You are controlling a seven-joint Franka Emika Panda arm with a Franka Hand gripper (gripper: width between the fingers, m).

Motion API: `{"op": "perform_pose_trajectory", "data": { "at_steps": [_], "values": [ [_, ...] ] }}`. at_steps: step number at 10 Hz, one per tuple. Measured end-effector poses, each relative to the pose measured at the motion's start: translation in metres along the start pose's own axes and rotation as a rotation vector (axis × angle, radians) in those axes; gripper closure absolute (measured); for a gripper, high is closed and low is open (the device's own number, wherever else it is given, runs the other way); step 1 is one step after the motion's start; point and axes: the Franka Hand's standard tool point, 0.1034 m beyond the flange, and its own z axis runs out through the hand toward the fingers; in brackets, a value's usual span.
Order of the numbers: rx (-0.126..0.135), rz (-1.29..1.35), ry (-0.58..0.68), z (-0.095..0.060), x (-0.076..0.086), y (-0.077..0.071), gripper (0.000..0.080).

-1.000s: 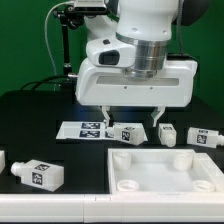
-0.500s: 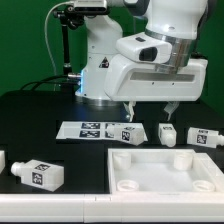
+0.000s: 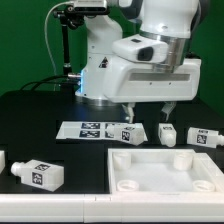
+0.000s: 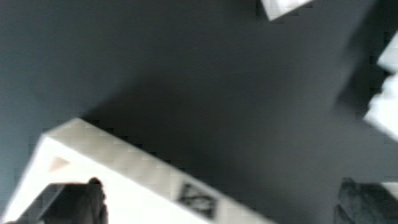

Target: Assemble one leg

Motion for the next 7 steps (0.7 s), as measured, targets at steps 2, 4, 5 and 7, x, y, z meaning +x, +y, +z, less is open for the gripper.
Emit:
{"op": "perform_pose_trajectory", "data": {
  "at_steps": [2,4,5,7],
  "values": [
    [0.013,-0.159,-0.014,0.004,-0.015,-0.003,0.0151],
    [0.022,-0.209,-0.01,0.003,-0.015,0.002,0.0151],
    [0.028,-0.203,-0.031,0.004,-0.016,-0.001,0.0151],
    [0.032,-0.209,-0.096,0.005,-0.023,-0.007,0.0151]
  ]
}}
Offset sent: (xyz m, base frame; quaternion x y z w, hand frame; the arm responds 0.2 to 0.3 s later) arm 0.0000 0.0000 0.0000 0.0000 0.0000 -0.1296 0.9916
